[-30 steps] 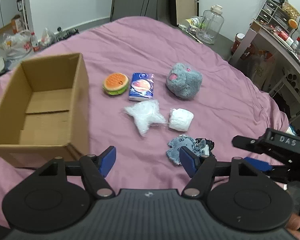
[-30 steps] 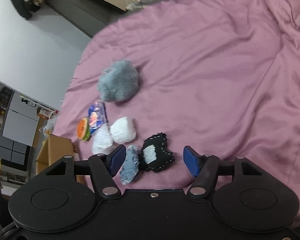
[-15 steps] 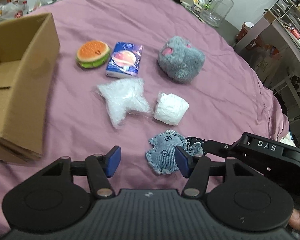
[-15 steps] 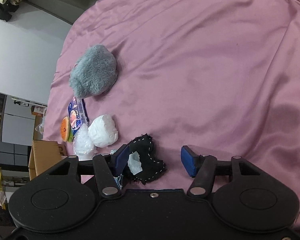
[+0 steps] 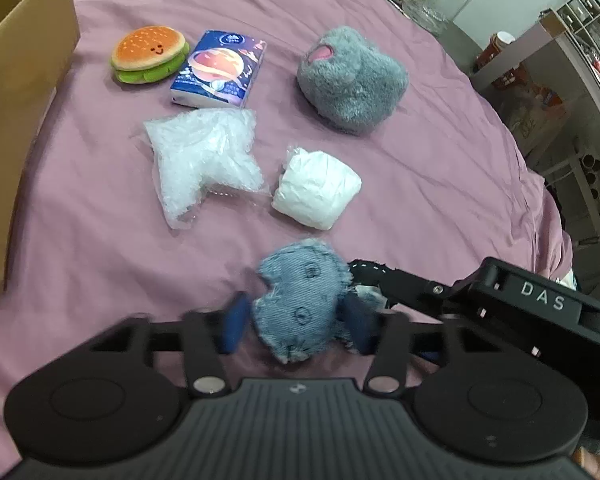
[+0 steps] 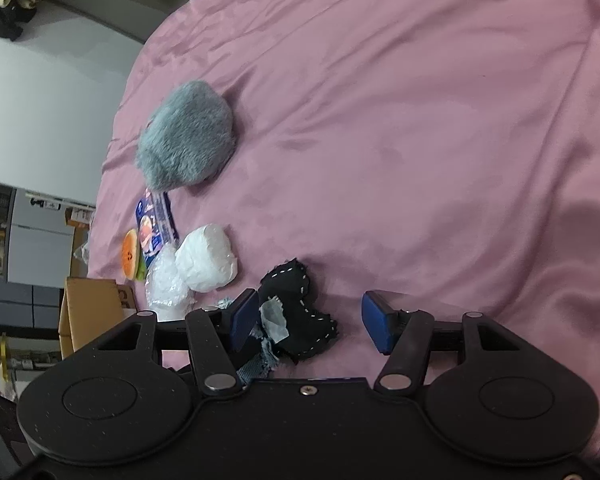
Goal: Organize soft objects
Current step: 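Grasp the blue denim plush with the left tool while the right tool grasps the black plush, then carry both plushes over the cardboard box and open both tools to drop them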
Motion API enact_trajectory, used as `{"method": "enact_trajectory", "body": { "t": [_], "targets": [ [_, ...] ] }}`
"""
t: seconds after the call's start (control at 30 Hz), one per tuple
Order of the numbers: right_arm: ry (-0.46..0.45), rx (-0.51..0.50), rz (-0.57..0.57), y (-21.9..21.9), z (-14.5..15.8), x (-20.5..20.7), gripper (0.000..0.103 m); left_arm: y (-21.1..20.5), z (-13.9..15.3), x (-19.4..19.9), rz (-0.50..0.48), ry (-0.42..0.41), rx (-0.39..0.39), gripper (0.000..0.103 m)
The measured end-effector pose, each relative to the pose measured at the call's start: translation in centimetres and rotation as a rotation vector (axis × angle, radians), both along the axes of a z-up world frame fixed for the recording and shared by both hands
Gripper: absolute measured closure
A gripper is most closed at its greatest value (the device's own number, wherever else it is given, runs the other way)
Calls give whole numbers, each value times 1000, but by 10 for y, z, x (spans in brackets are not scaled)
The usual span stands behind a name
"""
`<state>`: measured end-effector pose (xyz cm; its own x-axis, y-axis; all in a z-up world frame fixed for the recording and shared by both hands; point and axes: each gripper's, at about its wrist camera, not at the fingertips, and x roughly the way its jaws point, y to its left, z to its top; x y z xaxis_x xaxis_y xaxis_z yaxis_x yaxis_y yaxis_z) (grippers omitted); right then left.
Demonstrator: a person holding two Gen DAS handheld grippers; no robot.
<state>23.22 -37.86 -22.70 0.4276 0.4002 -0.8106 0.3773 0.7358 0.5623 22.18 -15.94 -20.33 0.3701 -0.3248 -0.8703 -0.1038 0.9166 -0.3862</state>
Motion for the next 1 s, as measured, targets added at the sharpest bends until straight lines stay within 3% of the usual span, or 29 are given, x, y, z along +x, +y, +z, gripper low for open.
{"method": "enact_trajectory", "body": {
  "t": [0.1, 0.27, 0.4, 0.5, 1.0],
  "targets": [
    [-6, -18, 31, 8, 0, 3, 45, 4, 4, -2, 11, -10, -6, 73],
    [-21, -48, 60, 16, 2, 4, 46, 15, 14, -5, 28, -33, -1, 74],
    [-16, -60, 89, 21, 2, 4, 68, 23, 20, -7, 35, -40, 10, 74],
    [-31, -52, 121, 26, 4, 2, 75, 26, 27, -9, 22, -58, 27, 74],
    [-182, -186, 119, 43, 61, -22, 78, 77, 84, -26, 32, -166, 81, 74]
  ]
}}
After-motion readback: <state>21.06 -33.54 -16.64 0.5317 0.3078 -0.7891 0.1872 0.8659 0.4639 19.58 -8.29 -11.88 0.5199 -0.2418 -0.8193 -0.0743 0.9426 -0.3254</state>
